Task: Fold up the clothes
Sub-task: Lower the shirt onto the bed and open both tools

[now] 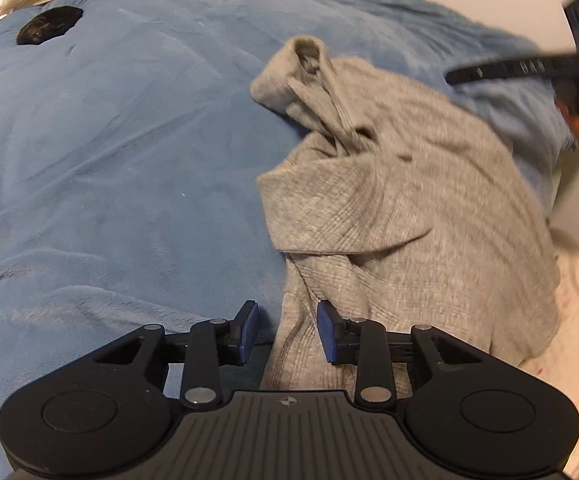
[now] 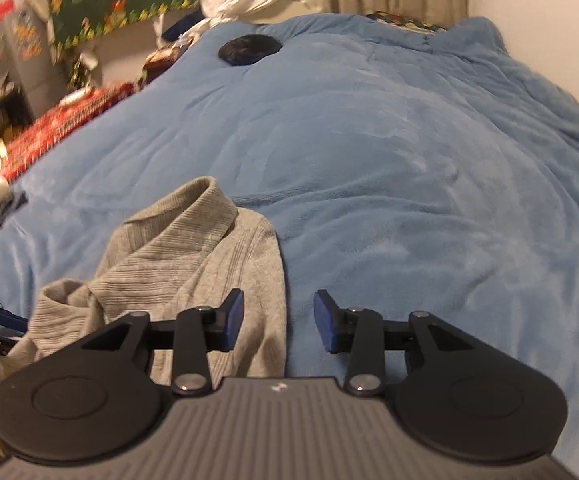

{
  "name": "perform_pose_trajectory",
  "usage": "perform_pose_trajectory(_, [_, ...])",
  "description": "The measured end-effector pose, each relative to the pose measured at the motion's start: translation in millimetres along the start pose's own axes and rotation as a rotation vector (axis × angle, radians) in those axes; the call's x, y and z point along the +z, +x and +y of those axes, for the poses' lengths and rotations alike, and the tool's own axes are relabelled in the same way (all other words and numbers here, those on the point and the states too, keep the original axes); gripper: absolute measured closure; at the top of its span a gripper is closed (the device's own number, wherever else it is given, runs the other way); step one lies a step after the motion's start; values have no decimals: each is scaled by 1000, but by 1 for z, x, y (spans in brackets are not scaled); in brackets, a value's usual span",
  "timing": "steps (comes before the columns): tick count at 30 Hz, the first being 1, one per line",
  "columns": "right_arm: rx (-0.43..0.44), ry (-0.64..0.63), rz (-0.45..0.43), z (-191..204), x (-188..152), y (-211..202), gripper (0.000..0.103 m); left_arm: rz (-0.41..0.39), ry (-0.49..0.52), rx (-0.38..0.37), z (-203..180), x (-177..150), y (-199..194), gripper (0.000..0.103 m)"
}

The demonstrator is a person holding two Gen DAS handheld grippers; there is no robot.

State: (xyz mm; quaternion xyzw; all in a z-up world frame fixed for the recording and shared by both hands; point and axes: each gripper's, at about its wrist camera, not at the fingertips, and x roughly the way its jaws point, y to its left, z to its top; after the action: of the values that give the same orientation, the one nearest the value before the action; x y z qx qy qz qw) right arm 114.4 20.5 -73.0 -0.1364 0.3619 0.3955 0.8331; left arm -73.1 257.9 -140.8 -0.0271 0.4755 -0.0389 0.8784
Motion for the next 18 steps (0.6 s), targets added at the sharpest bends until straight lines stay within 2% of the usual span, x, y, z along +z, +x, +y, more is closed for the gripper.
perform_pose_trajectory(3, [17,-78,-1,8,15,17,61,-8,16,53,-12,1,7,73])
perform_pose_trajectory(4, [22,-104,-1,11,22,25,60,-11,21,71,-16,1,9,86])
perform_pose_trajectory(5, [26,-128,4,13,29,33,59,-14,35,97,-22,0,10,94])
perform_pose_trajectory(6, [34,-146,15,14,34,42,59,-25,46,138,-28,-1,8,97])
perform_pose_trajectory(9, [55,-175,56,14,46,69,58,-72,62,278,-42,-5,-2,100])
perform_pose_trajectory(11, [66,-171,79,12,49,84,58,-107,24,354,-39,-6,-14,100])
perform_pose_trajectory(12, [75,-161,87,10,49,90,61,-117,-9,369,-33,-6,-19,100])
perform_pose_trajectory(14, [87,-131,98,6,47,96,90,-134,-75,401,-20,-7,-29,100])
perform_pose_trajectory(15, [85,-122,97,6,46,96,98,-138,-100,418,-14,-8,-32,100])
perform_pose_trajectory(18, [48,-132,56,8,44,87,99,-149,-174,459,4,-7,-38,100])
